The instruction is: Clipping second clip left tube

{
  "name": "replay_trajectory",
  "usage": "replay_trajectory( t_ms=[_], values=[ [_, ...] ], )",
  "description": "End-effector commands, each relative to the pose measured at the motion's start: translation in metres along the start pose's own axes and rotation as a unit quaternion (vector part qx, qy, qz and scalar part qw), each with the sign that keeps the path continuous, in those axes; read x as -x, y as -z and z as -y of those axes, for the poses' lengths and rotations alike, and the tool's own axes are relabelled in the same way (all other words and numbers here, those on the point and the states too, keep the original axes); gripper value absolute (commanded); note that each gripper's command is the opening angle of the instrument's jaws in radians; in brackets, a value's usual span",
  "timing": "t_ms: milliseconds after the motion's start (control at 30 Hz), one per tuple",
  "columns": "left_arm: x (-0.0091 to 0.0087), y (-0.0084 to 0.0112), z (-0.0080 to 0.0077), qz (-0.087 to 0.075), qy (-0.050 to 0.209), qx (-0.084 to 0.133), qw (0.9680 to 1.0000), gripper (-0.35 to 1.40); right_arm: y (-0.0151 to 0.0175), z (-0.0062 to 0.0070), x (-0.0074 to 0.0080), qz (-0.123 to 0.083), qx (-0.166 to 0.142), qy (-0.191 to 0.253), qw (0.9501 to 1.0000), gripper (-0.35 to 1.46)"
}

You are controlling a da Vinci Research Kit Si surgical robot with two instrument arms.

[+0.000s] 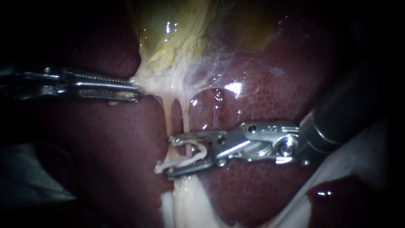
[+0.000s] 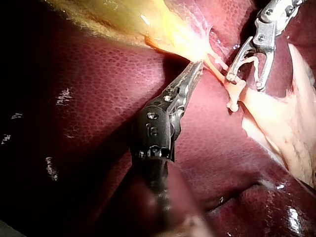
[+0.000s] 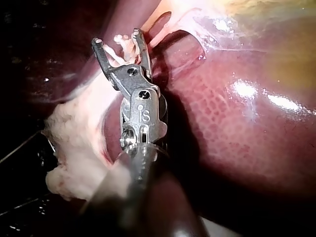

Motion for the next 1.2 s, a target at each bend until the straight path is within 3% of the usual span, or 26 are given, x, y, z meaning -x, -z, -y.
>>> replay_trajectory(
  t_ms=[33,300,700,1200],
  values=[
    [0.0000,0.0000,0.0000,0.000,0.000,0.000,1.0000,-0.35,0.0001,-0.0002,0.0002,-0.001,-0.002,-0.005,1.0000,0.50],
    [0.0000,0.0001,0.0000,0.000,0.000,0.001,1.0000,-0.35,0.0009,-0.0016,0.0015,-0.011,-0.013,-0.037,0.9992,0.50],
    [0.0000,0.0002,0.0000,0.000,0.000,0.001,1.0000,-0.35,0.0007,-0.0038,0.0044,-0.003,-0.033,-0.079,0.9963,0.50],
    [-0.0001,0.0000,-0.0001,0.000,0.000,0.000,1.0000,-0.35,-0.0023,-0.0037,0.0042,-0.023,-0.074,-0.092,0.9928,0.50]
  ],
)
